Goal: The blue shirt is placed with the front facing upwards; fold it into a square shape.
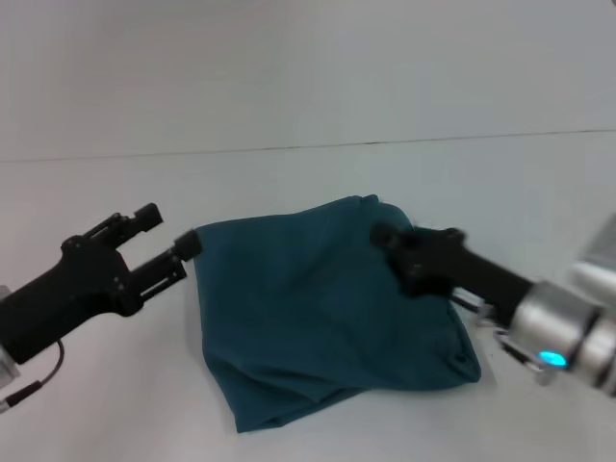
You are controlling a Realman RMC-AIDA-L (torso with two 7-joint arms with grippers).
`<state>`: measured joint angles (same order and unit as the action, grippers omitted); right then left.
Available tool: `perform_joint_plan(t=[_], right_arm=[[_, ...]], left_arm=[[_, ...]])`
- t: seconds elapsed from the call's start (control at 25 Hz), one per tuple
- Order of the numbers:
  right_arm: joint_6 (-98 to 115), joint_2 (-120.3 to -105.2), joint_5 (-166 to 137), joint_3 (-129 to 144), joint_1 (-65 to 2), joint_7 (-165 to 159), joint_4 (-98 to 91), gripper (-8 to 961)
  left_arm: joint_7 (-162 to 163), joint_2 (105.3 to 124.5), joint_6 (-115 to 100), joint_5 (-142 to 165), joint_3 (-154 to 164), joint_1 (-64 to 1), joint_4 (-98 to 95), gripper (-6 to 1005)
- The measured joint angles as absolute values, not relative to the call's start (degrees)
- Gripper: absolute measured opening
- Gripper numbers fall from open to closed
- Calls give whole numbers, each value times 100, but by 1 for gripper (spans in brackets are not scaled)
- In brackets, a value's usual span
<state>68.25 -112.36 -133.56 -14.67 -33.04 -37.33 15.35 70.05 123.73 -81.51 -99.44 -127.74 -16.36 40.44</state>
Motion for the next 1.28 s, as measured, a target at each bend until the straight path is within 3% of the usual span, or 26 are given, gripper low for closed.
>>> perform_joint_plan(t=[0.12,0.28,0.4,0.52,0.8,1.24,1.28], right_arm=[[8220,-11185,-14123,-1398,-3284,-4553,336,30],[9701,-11439,-14794,-1005,-3478,-5623,-1820,32],[10085,-11751,-14705,-552,-3574,-6215,-3258,266],[10273,-11982,-14456,-53,-3621,-6634,-4207,340],[10155,-12016,-13802,1283,-3701,-7362,-4507,514],[9800,-12023,-13358,2421,-3629,-7658,-4525,938],[9767,-12023,-13357,2464,-3612,-7659,-4526,940]], left_arm=[[6581,12362,-8578,-9787,-12717,-1621,4054,738],[6587,12360,-8792,-9076,-12657,-1727,4156,738],[6832,12368,-8725,-8699,-12644,-1834,4191,738],[7099,12371,-8650,-8448,-12626,-1953,4247,791],[7656,12381,-8281,-7718,-12585,-2351,4376,867],[7764,12352,-8136,-7693,-12622,-2513,4413,873],[7765,12351,-8105,-7693,-12612,-2525,4413,873]])
